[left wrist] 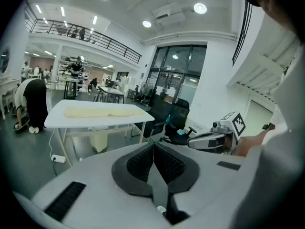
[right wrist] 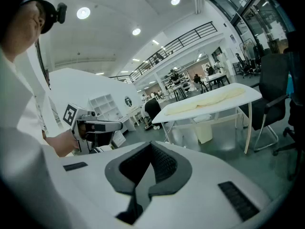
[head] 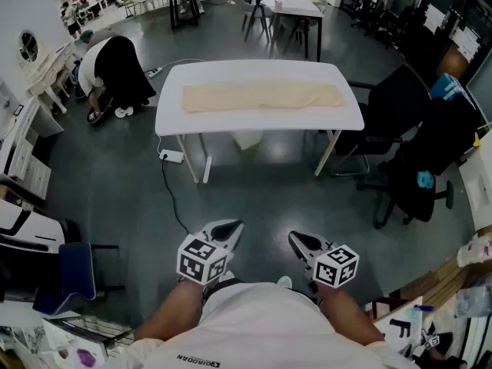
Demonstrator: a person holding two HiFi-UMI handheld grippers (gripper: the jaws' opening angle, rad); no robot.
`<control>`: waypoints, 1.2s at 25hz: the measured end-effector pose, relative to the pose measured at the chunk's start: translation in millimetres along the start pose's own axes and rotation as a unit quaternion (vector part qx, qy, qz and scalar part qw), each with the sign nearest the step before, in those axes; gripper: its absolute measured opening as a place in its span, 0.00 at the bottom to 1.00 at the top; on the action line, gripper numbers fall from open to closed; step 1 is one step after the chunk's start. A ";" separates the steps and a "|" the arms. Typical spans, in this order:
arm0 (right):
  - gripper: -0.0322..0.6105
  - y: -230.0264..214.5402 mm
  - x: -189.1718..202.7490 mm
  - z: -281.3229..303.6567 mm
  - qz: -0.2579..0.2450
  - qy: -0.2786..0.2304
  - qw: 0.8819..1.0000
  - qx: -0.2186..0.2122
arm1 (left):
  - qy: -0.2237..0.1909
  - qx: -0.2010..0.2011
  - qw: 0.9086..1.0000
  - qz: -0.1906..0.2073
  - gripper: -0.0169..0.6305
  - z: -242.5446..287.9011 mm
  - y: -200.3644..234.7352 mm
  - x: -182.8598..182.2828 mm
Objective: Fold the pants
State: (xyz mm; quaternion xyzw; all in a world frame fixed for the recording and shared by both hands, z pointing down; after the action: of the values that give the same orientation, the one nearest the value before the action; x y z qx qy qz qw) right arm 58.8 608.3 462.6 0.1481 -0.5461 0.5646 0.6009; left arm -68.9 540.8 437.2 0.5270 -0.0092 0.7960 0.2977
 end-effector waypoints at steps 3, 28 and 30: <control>0.08 3.4 0.0 6.7 -0.003 0.000 1.000 0.003 | -0.003 0.002 1.000 0.005 0.07 -3.9 7.3 -1.4; 0.08 50.4 -5.4 91.4 -0.019 0.001 0.999 0.032 | 0.015 0.014 1.000 0.010 0.07 -41.4 100.3 15.1; 0.08 47.5 -4.3 95.5 -0.008 0.000 0.999 0.038 | 0.023 0.016 1.000 0.007 0.07 -39.7 105.2 20.5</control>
State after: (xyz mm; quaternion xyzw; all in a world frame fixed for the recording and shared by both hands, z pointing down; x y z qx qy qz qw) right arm -26.8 545.3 472.5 0.1752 -0.5229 0.5801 0.5995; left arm -158.3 476.7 468.3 0.5128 0.0066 0.8101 0.2840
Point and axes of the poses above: the fingertips, and each gripper's own axes: z forward along the fingers, y to its left, x out of its underside, the point moved 1 cm from there along -z, backward along the fingers, and after that the axes turned 1 degree about -x, right-handed, at the moved point
